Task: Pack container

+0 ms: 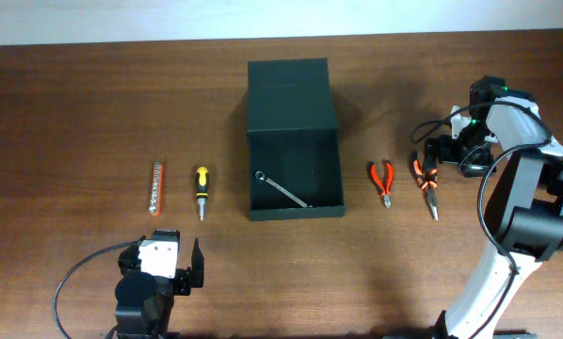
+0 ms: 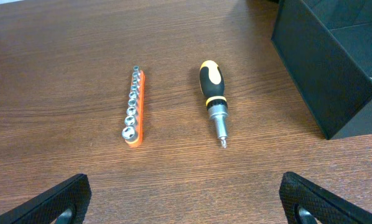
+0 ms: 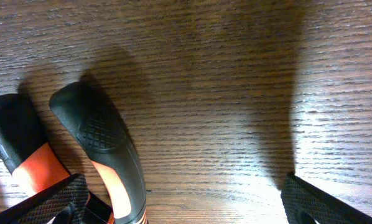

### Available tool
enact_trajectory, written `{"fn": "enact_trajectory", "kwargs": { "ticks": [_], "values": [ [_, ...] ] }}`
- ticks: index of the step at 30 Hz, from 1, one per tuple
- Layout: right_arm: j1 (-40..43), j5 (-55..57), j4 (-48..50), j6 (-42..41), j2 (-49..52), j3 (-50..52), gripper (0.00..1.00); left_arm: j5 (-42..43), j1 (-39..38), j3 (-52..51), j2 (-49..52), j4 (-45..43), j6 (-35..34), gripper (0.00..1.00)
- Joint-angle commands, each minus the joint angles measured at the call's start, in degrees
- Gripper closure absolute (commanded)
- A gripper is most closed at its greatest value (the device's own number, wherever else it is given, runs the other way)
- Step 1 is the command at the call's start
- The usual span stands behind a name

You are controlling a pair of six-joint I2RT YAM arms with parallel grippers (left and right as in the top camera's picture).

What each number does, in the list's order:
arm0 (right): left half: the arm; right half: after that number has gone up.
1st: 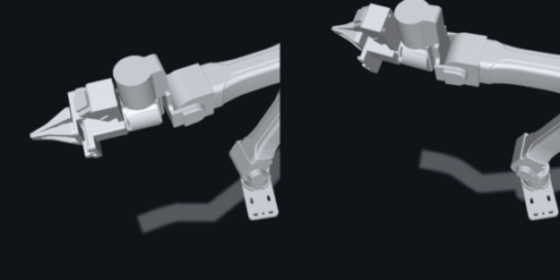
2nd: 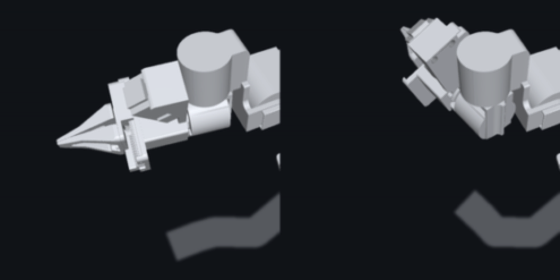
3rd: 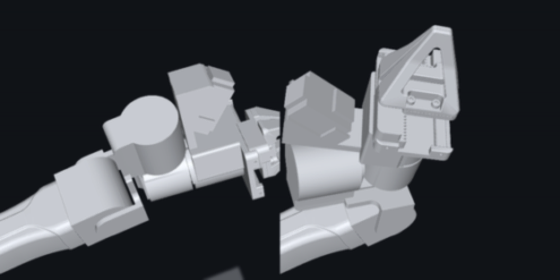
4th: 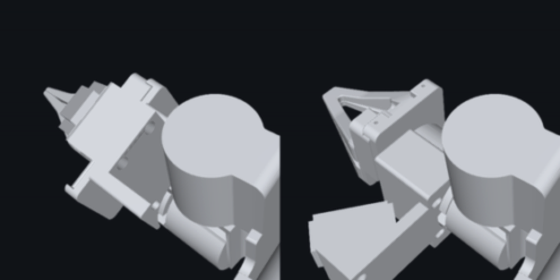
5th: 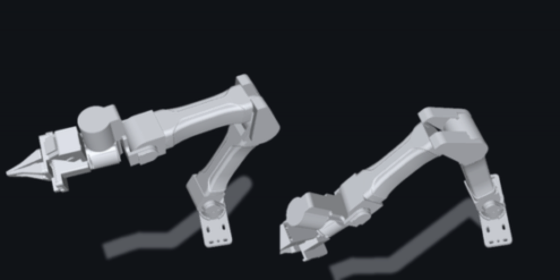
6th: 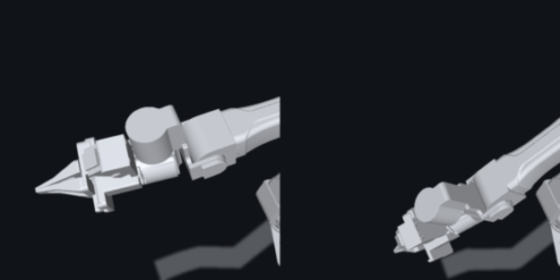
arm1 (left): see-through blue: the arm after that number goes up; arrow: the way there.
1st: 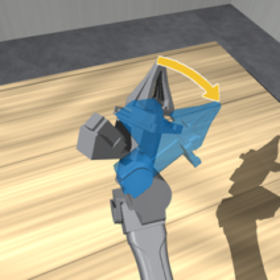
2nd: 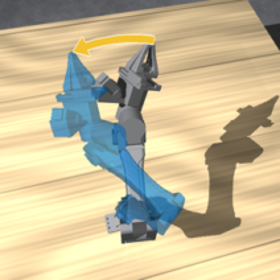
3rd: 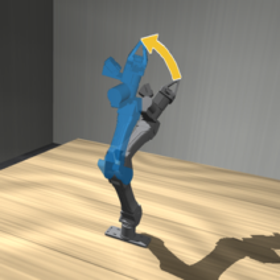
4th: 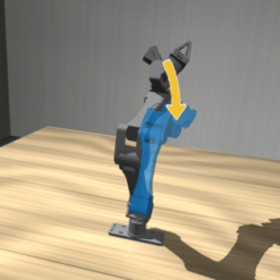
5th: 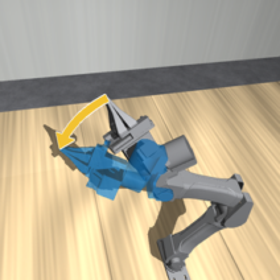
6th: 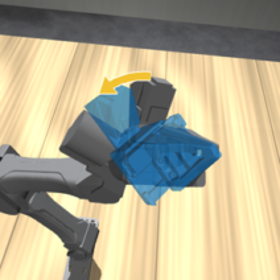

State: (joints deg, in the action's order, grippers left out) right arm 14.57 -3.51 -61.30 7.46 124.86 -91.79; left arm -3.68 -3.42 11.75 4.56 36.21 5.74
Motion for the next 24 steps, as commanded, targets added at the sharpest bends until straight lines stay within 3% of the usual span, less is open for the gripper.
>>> {"fn": "enact_trajectory", "kwargs": {
  "ticks": [1, 7, 11, 14, 18, 22, 24],
  "values": [
    [-0.31, -0.35, 0.26, -0.42, 2.23, 0.52, 0.01, -0.63, -0.17, 1.05, 0.0, -0.13, -0.48, 0.01],
    [-0.31, -0.35, 0.33, -0.42, 2.23, 0.52, 0.02, -0.63, -0.17, 1.05, 0.0, -0.13, -0.46, 0.01],
    [-0.31, -0.35, 0.26, -0.44, 2.23, 0.52, 0.26, -0.63, -0.17, 1.05, 0.0, -0.13, -0.46, 0.01],
    [-0.31, -0.37, 0.22, -0.44, 2.23, 0.52, 0.28, -0.63, -0.17, 1.05, 0.0, -0.13, -0.46, 0.01],
    [-0.31, -0.37, 0.04, -0.44, 2.23, 0.5, 0.44, -0.63, -0.17, 1.05, 0.0, -0.13, -0.48, 0.01],
    [-0.31, -0.44, -0.02, -0.46, 2.23, 0.52, 0.47, -0.63, -0.17, 1.05, 0.0, -0.13, -0.46, 0.01],
    [-0.31, -0.63, -0.07, -0.48, 2.23, 0.52, 0.55, -0.63, -0.17, 1.05, 0.0, -0.13, -0.46, 0.01]
  ]
}}
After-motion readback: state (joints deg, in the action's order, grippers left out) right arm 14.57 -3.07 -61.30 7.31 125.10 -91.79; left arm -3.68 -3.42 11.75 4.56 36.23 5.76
